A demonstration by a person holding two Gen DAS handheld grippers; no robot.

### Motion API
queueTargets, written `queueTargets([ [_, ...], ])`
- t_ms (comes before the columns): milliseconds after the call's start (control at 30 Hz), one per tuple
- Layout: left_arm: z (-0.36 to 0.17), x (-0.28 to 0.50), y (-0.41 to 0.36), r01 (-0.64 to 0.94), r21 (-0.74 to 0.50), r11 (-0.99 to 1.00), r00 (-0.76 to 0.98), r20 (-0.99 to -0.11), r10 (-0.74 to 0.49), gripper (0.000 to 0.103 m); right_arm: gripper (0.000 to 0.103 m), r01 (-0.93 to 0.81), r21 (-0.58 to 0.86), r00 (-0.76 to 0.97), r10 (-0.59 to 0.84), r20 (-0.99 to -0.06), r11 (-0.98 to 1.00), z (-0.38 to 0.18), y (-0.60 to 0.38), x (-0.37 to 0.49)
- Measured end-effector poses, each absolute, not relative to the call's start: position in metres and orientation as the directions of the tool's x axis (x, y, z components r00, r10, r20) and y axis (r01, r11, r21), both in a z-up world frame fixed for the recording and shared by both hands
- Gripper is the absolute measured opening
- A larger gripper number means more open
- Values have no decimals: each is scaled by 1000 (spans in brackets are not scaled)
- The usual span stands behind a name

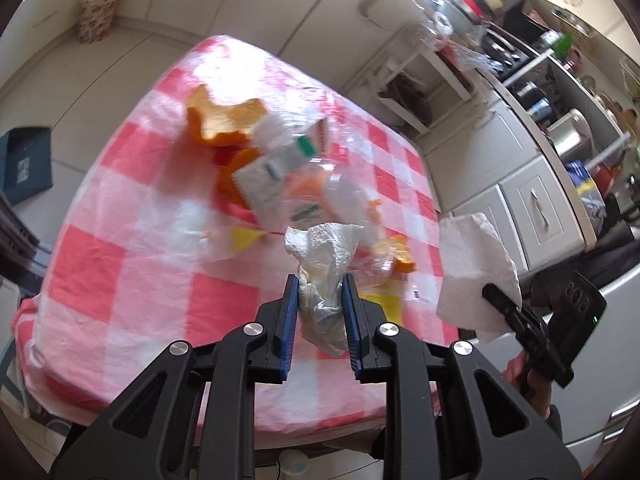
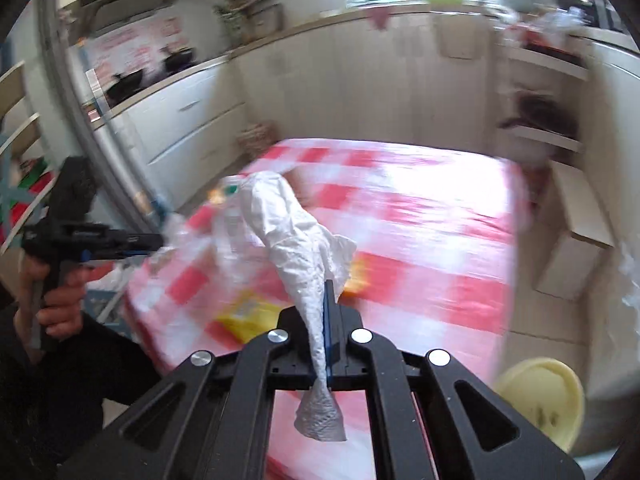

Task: Collect trash
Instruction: 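Drop the white paper into the bucket with right gripper while left drops the tissue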

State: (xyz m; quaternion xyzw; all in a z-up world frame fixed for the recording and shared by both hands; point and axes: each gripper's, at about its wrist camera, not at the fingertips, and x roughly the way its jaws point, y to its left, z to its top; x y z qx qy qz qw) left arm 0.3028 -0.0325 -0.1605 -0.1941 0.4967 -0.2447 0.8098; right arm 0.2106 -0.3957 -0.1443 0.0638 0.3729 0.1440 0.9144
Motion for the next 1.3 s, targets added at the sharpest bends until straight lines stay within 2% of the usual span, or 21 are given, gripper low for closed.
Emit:
queueTargets([
  [133,-154,298,-75,298,-551,780,353,-695,-626,20,4,16,133,612,96,-785,991,-167,-466,191],
  [267,-150,288,-121,404,-517,755,310,-699,-645,20,4,196,54,372,-23,-928,979,-230,-534,191],
  [367,-147,277,-146,475,-486,734,291,-700,-652,20,4,258,64,221,6,-975,964,-281,-564,200],
  [467,-144,269,-161,520,-471,712,274,-698,-662,20,4,304,102,175,50,-983,947,-307,-583,218],
  [533,-143,265,-170,542,-463,702,263,-700,-664,20,17,351,106,137,61,-989,930,-322,-597,223],
  [567,-144,263,-177,549,-465,694,250,-702,-667,20,41,383,99,124,55,-991,918,-328,-603,224],
  [600,-145,262,-184,553,-471,687,235,-703,-671,20,50,398,94,129,45,-991,912,-326,-605,226],
  [633,-146,260,-196,562,-477,676,215,-705,-676,20,50,405,96,152,36,-988,909,-317,-607,227],
  [733,-155,253,-237,592,-493,638,144,-714,-685,20,54,413,89,281,-34,-959,906,-272,-609,230],
  [800,-166,250,-277,598,-502,625,95,-730,-677,20,61,424,119,425,-81,-901,898,-226,-610,224],
  [933,-190,243,-367,611,-498,616,21,-767,-641,20,73,405,239,728,-152,-668,883,-130,-601,195],
  [1033,-221,243,-433,579,-476,662,-32,-824,-565,20,78,370,246,825,-194,-530,896,-97,-593,183],
  [1100,-247,248,-471,544,-456,705,-74,-862,-501,23,78,369,229,841,-219,-496,901,-89,-592,181],
  [1233,-281,262,-516,484,-423,766,-102,-896,-431,47,78,374,274,844,-202,-497,886,-90,-600,180],
  [1300,-282,260,-519,464,-442,768,-112,-889,-444,48,78,381,281,840,-204,-502,881,-97,-606,182],
])
